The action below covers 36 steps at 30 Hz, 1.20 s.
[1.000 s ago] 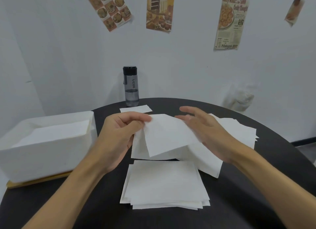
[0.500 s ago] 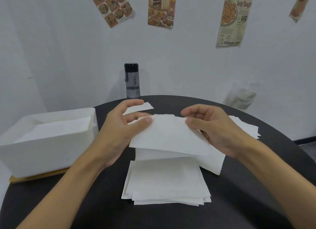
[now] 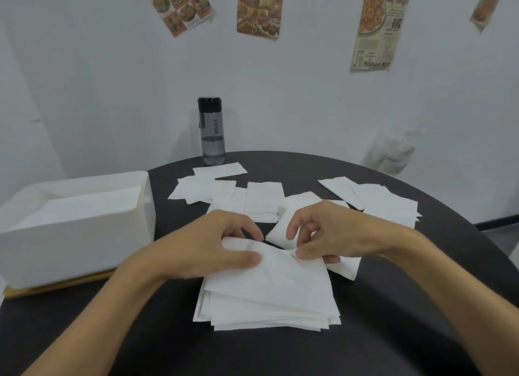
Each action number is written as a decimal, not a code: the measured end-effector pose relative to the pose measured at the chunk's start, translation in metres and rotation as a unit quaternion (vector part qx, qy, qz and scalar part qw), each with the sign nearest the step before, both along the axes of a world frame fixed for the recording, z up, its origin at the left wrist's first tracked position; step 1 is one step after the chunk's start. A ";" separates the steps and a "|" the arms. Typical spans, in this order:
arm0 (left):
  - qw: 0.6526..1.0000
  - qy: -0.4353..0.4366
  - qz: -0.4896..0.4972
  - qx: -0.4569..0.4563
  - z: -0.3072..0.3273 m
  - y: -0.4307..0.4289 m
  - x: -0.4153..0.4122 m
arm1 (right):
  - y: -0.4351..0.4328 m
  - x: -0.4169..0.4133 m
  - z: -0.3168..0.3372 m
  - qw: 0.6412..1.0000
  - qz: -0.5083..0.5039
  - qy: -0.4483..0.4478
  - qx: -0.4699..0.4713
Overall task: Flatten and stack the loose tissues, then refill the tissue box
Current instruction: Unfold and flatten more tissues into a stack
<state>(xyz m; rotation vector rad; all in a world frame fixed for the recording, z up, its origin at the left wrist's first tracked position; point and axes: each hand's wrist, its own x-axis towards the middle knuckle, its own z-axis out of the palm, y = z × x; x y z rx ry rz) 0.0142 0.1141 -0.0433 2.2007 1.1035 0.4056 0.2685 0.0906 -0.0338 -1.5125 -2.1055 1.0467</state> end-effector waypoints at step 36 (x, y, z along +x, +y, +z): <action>0.997 0.065 -0.022 0.048 -0.013 0.003 0.000 | 0.044 0.001 -0.030 0.935 -0.150 0.117 0.301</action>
